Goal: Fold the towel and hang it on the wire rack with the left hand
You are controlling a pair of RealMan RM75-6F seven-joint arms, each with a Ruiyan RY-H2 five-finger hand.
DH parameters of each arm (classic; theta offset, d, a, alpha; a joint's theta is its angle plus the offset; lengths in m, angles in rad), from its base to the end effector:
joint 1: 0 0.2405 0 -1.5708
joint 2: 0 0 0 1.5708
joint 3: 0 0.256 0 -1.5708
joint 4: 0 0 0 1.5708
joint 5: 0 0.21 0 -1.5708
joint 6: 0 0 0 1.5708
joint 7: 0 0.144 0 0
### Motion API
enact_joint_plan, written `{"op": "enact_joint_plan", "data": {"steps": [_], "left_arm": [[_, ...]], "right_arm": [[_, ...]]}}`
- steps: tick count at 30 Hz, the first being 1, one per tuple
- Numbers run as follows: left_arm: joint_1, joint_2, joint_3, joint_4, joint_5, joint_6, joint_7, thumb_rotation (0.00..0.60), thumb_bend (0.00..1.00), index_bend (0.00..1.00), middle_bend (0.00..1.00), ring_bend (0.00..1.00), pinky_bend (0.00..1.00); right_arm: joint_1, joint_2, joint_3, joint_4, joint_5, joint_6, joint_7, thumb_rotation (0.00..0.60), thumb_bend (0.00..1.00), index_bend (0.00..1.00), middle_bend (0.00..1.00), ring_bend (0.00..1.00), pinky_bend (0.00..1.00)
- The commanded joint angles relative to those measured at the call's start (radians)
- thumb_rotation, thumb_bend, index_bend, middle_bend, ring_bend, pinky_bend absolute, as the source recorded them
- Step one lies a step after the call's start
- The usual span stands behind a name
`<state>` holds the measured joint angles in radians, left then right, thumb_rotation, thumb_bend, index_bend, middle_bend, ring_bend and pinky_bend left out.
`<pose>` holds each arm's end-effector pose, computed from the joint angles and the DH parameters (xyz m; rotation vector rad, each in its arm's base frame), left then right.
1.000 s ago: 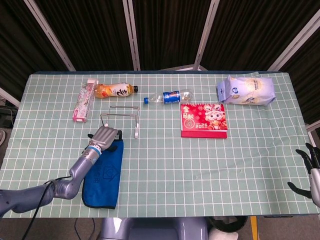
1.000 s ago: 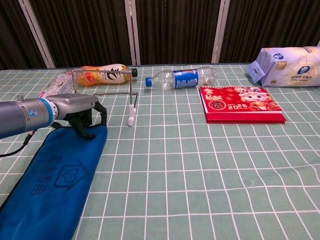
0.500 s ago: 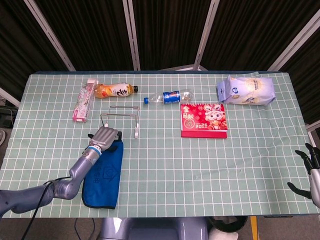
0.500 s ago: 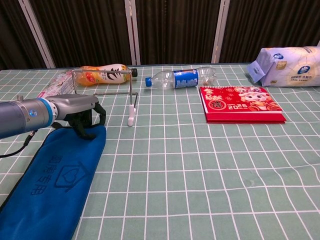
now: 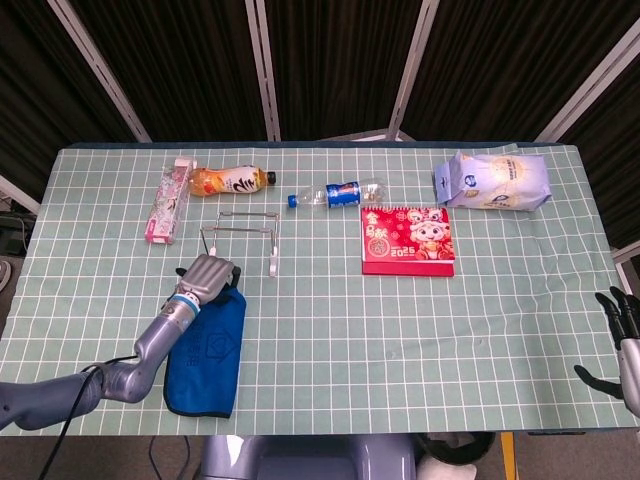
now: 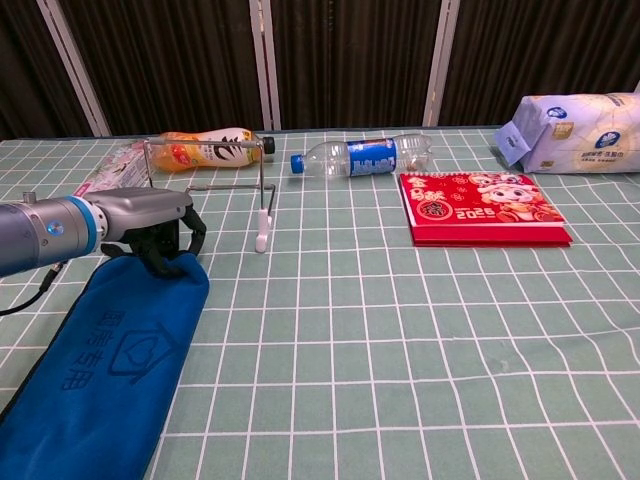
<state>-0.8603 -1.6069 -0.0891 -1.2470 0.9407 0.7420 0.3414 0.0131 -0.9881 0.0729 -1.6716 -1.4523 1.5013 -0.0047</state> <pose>-0.1831 0.3712 -0.0475 -1.9727 -1.0044 -0.6271 -0.3226 -0.1626 0.2035 1.3068 -0.8741 0.8032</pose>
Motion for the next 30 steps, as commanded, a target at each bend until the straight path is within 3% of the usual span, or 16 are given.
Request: {"op": "enact_joint_plan", "data": {"steps": [1, 5, 12, 20, 24, 30], "left_arm": [[0.007, 0.011, 0.003, -0.016, 0.012, 0.004, -0.008, 0.600, 0.67, 0.72, 0.97, 0.91, 1.00], [0.013, 0.029, 0.007, -0.041, 0.024, 0.009, -0.010, 0.600, 0.76, 0.78, 0.98, 0.91, 1.00], [0.030, 0.105, 0.014, -0.149, 0.077, 0.066, 0.012, 0.600, 0.78, 0.82, 0.98, 0.91, 1.00], [0.050, 0.252, -0.010, -0.409, 0.042, 0.204, 0.139, 0.600, 0.78, 0.83, 0.98, 0.91, 1.00], [0.049, 0.350, -0.019, -0.571, -0.020, 0.310, 0.299, 0.600, 0.78, 0.83, 0.98, 0.91, 1.00], [0.044, 0.400, -0.058, -0.681, -0.037, 0.460, 0.445, 0.600, 0.77, 0.83, 0.98, 0.91, 1.00]], "right_arm": [[-0.001, 0.000, -0.001, -0.001, -0.002, 0.002, 0.000, 0.600, 0.00, 0.08, 0.00, 0.00, 0.00], [-0.002, 0.001, -0.002, -0.002, -0.005, 0.005, 0.001, 0.600, 0.00, 0.08, 0.00, 0.00, 0.00], [-0.005, 0.004, -0.004, -0.005, -0.011, 0.011, 0.005, 0.600, 0.00, 0.08, 0.00, 0.00, 0.00], [-0.010, 0.007, -0.006, -0.011, -0.022, 0.023, 0.008, 0.600, 0.00, 0.08, 0.00, 0.00, 0.00], [-0.016, 0.012, -0.007, -0.014, -0.029, 0.035, 0.016, 0.600, 0.00, 0.08, 0.00, 0.00, 0.00], [-0.019, 0.016, -0.007, -0.012, -0.036, 0.044, 0.031, 0.600, 0.00, 0.08, 0.00, 0.00, 0.00]]}}
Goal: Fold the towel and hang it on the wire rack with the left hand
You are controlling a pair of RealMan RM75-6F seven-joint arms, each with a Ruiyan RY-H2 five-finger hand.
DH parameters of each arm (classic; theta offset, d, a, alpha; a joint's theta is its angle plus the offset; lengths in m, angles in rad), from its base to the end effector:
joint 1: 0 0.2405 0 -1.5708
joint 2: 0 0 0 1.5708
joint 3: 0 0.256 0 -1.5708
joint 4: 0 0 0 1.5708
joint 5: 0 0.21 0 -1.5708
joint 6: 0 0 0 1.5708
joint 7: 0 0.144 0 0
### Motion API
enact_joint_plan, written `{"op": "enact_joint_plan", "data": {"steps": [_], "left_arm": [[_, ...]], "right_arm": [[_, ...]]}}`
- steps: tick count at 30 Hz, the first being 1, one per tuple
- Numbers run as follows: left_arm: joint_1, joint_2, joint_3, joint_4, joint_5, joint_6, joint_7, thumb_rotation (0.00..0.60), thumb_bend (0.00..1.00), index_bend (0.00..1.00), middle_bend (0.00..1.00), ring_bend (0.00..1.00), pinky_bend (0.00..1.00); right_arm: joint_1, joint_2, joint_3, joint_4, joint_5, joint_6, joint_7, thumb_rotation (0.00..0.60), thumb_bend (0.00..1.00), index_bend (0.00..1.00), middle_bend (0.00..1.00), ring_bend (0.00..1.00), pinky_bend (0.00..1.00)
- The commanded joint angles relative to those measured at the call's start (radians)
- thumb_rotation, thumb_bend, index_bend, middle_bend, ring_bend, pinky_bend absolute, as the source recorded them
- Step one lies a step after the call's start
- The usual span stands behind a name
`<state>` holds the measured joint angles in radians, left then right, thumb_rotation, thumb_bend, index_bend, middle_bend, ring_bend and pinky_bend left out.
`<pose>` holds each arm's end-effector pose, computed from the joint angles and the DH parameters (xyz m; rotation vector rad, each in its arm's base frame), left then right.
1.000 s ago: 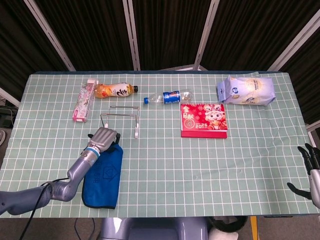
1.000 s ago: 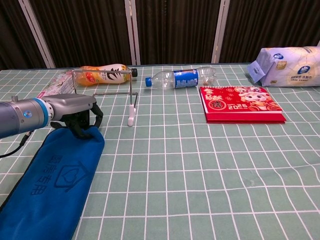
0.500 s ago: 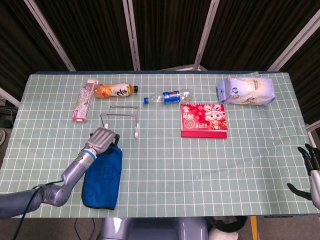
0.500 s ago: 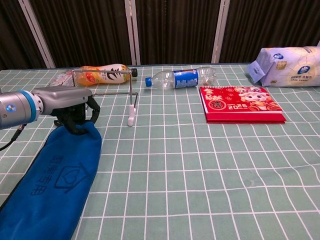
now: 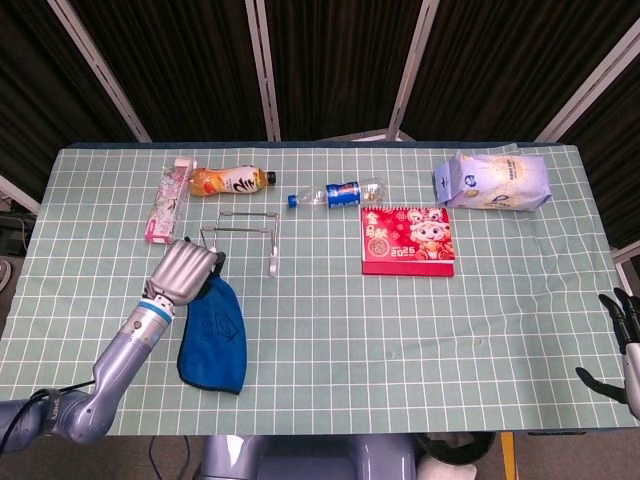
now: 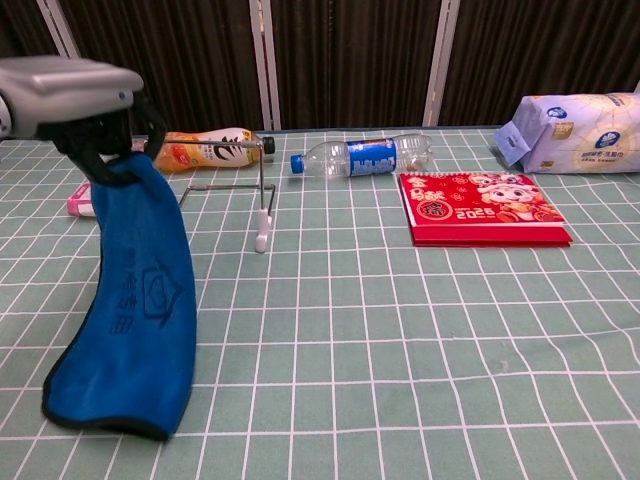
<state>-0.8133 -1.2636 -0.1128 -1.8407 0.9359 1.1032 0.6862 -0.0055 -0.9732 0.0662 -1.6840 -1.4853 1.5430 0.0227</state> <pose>-0.1262 0.3299 0.0589 -1.8853 -0.6825 -0.7527 -0.3174 -0.1555 0.2091 1.3007 -0.8632 0.8446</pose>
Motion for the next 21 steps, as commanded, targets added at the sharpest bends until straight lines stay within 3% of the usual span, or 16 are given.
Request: {"op": "enact_joint_plan", "data": {"steps": [1, 11, 21], "left_arm": [[-0.008, 0.061, -0.041, -0.092, -0.036, 0.108, 0.114, 0.600, 0.77, 0.83, 0.98, 0.91, 1.00], [-0.101, 0.100, -0.147, -0.123, -0.122, 0.143, 0.236, 0.600, 0.78, 0.83, 0.98, 0.91, 1.00], [-0.193, 0.099, -0.177, -0.054, -0.193, 0.097, 0.315, 0.600, 0.78, 0.84, 0.98, 0.91, 1.00]], "right_arm": [[-0.001, 0.002, -0.001, 0.000, -0.004, 0.003, 0.005, 0.600, 0.00, 0.08, 0.00, 0.00, 0.00], [-0.003, 0.009, 0.005, 0.003, 0.001, 0.006, 0.027, 0.600, 0.00, 0.08, 0.00, 0.00, 0.00], [0.000, 0.010, 0.010, 0.004, 0.015, -0.004, 0.031, 0.600, 0.00, 0.12, 0.00, 0.00, 0.00]]}}
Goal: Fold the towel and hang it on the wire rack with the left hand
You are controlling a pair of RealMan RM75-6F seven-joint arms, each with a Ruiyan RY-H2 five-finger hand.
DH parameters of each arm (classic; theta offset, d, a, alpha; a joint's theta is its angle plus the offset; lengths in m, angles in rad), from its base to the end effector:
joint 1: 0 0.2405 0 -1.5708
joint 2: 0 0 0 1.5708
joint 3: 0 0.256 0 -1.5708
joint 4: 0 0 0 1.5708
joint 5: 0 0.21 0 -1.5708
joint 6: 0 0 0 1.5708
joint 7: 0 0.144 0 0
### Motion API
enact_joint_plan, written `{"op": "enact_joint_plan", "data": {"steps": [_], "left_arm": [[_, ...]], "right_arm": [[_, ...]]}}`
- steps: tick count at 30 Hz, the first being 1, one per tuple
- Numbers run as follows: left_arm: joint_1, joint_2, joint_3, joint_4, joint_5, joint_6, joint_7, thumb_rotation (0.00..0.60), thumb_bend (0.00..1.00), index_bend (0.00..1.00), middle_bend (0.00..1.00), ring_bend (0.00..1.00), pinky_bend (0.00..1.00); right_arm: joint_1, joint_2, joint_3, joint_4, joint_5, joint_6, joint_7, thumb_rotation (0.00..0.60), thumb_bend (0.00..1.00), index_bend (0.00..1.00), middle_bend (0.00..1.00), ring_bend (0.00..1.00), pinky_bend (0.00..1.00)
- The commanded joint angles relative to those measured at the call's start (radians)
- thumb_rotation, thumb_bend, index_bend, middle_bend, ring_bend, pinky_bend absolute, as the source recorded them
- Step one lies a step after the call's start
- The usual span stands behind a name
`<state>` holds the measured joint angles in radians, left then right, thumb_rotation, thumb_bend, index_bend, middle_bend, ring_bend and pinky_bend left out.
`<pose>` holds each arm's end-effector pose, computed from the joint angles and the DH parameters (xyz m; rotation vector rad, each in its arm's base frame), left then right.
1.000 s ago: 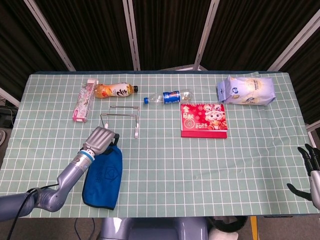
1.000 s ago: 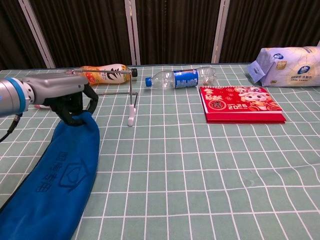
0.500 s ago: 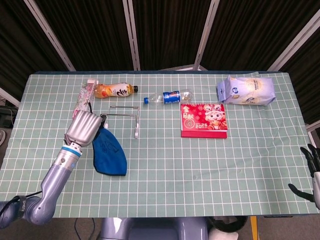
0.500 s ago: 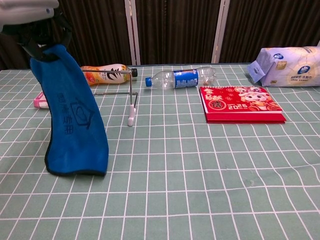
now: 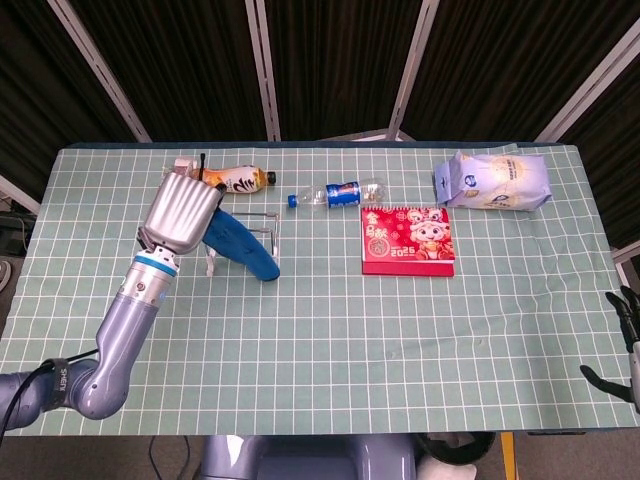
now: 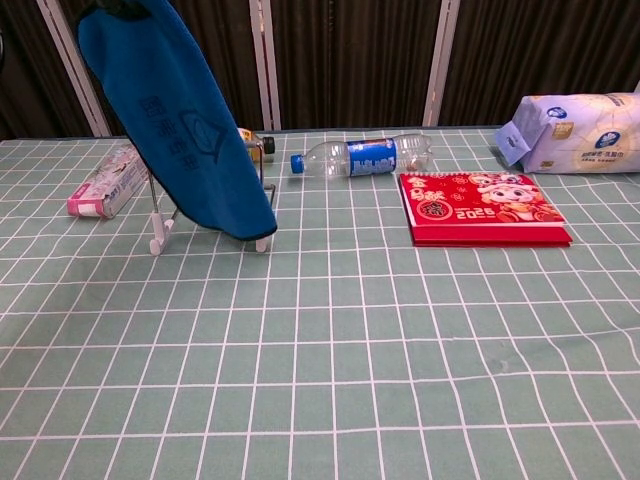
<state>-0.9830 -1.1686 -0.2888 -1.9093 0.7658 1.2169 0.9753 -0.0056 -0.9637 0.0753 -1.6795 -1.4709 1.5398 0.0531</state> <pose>-0.0450 0.3718 0.1226 -1.7067 -0.3616 -0.7805 -0.3198 -0.1572 0.2144 1.2795 -0.8740 0.8560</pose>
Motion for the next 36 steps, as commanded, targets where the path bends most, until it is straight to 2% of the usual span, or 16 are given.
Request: {"op": "enact_joint_plan", "data": {"steps": [1, 8, 13, 17, 23, 36], "left_arm": [[-0.028, 0.005, -0.002, 0.018, -0.030, -0.020, 0.030, 0.600, 0.78, 0.84, 0.98, 0.91, 1.00], [-0.079, 0.023, 0.002, 0.060, -0.089, -0.057, 0.075, 0.600, 0.77, 0.85, 0.98, 0.90, 1.00], [-0.104, 0.034, 0.019, 0.107, -0.075, -0.078, 0.094, 0.600, 0.77, 0.86, 0.98, 0.90, 1.00], [-0.126, 0.030, 0.035, 0.184, -0.024, -0.154, 0.053, 0.600, 0.78, 0.86, 0.97, 0.89, 1.00], [-0.161, -0.007, 0.058, 0.290, 0.018, -0.224, 0.022, 0.600, 0.78, 0.86, 0.97, 0.89, 1.00], [-0.222, -0.148, 0.087, 0.525, -0.020, -0.322, -0.033, 0.600, 0.78, 0.87, 0.97, 0.88, 1.00]], "right_arm": [[0.000, 0.000, 0.001, 0.000, 0.001, -0.001, 0.001, 0.600, 0.00, 0.13, 0.00, 0.00, 0.00], [0.001, -0.001, 0.004, 0.003, 0.012, -0.005, 0.000, 0.600, 0.00, 0.15, 0.00, 0.00, 0.00], [0.003, -0.003, 0.005, 0.004, 0.017, -0.012, -0.003, 0.600, 0.00, 0.19, 0.00, 0.00, 0.00], [0.007, -0.006, 0.006, 0.005, 0.024, -0.022, -0.010, 0.600, 0.00, 0.18, 0.00, 0.00, 0.00], [0.011, -0.011, 0.011, 0.006, 0.042, -0.032, -0.024, 0.600, 0.00, 0.18, 0.00, 0.00, 0.00], [0.019, -0.027, 0.013, 0.009, 0.053, -0.045, -0.053, 0.600, 0.00, 0.19, 0.00, 0.00, 0.00]]}}
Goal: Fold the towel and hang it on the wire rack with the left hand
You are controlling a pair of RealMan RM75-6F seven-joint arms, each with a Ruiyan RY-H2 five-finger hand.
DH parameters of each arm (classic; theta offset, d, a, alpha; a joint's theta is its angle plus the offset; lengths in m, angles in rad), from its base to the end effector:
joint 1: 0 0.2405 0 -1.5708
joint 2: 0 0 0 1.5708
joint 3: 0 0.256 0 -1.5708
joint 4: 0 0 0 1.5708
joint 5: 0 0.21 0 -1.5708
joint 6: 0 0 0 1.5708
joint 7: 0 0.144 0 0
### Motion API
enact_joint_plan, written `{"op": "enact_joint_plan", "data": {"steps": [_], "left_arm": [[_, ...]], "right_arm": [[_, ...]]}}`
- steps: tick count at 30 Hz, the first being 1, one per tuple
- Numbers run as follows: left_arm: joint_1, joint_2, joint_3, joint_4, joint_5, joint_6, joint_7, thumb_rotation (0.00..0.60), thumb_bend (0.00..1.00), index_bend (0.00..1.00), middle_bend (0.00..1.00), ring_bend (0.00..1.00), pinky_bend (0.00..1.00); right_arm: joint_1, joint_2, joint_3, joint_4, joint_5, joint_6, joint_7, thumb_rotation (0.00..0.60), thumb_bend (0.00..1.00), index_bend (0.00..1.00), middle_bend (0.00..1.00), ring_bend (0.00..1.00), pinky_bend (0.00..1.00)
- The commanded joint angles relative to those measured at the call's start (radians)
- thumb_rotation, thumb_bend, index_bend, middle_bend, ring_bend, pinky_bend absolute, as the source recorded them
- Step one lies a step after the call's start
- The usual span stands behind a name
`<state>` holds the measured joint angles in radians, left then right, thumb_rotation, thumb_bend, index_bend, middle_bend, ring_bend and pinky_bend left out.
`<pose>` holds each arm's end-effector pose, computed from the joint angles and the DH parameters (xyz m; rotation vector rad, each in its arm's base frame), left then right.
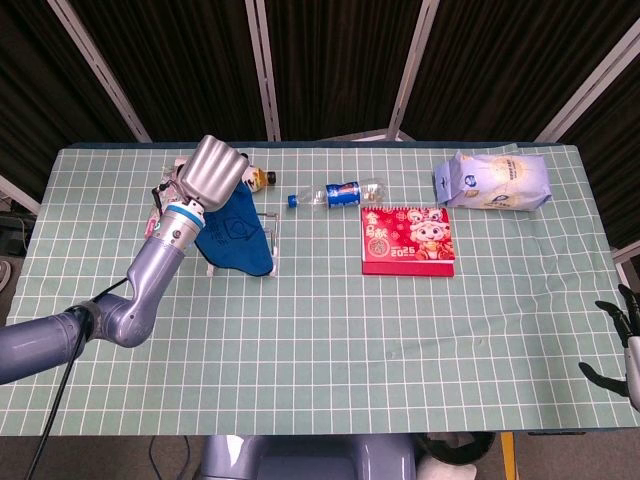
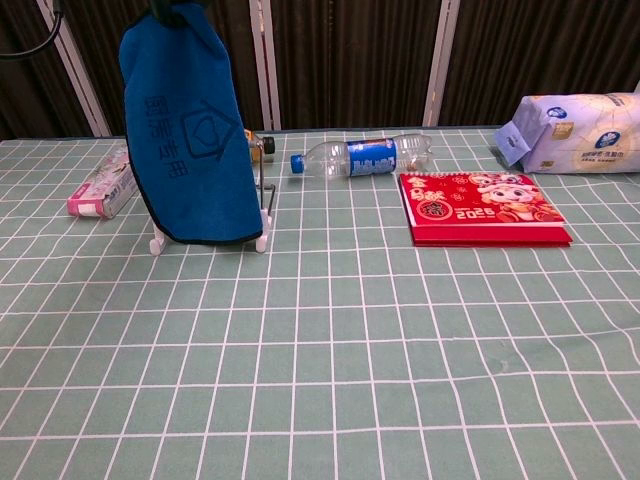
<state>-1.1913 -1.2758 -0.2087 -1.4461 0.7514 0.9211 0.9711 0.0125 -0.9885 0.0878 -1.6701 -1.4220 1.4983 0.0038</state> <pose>-0.0357 0.4552 0.0992 -1.8012 -0.1189 -0.5749 -0.3257 -0.1650 0.2071 1.2715 -0.8817 0.8034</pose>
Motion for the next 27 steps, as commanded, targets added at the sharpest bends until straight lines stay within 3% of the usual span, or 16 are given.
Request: {"op": "enact_joint_plan", "data": {"steps": [1, 4, 8, 22, 25, 27], "left_arm": [[-0.018, -0.053, 0.008, 0.085, -0.008, -0.035, -0.035, 0.600, 0.78, 0.87, 0.97, 0.88, 1.00], [-0.030, -0.088, 0.010, 0.145, -0.013, -0.061, -0.053, 0.600, 0.77, 0.87, 0.97, 0.88, 1.00], [-0.050, -0.151, 0.012, 0.236, -0.021, -0.105, -0.085, 0.600, 0.77, 0.86, 0.97, 0.88, 1.00], [-0.059, -0.269, -0.004, 0.388, -0.102, -0.192, -0.194, 0.600, 0.77, 0.86, 0.96, 0.87, 1.00], [-0.058, -0.291, -0.013, 0.413, -0.119, -0.216, -0.230, 0.600, 0.77, 0.83, 0.94, 0.86, 1.00], [-0.057, -0.302, -0.015, 0.425, -0.122, -0.233, -0.252, 0.600, 0.75, 0.73, 0.93, 0.86, 1.00]], "right_arm": [[0.002, -0.003, 0.001, 0.000, 0.007, -0.006, -0.007, 0.600, 0.00, 0.19, 0.00, 0.00, 0.00], [0.006, -0.006, 0.003, 0.001, 0.015, -0.013, -0.014, 0.600, 0.00, 0.19, 0.00, 0.00, 0.00], [0.011, -0.012, 0.004, 0.002, 0.027, -0.026, -0.026, 0.600, 0.00, 0.10, 0.00, 0.00, 0.00], [0.013, -0.015, 0.007, 0.005, 0.043, -0.035, -0.034, 0.600, 0.00, 0.13, 0.00, 0.00, 0.00], [0.013, -0.016, 0.007, 0.003, 0.044, -0.034, -0.035, 0.600, 0.00, 0.15, 0.00, 0.00, 0.00], [0.013, -0.017, 0.007, 0.003, 0.046, -0.035, -0.037, 0.600, 0.00, 0.16, 0.00, 0.00, 0.00]]}}
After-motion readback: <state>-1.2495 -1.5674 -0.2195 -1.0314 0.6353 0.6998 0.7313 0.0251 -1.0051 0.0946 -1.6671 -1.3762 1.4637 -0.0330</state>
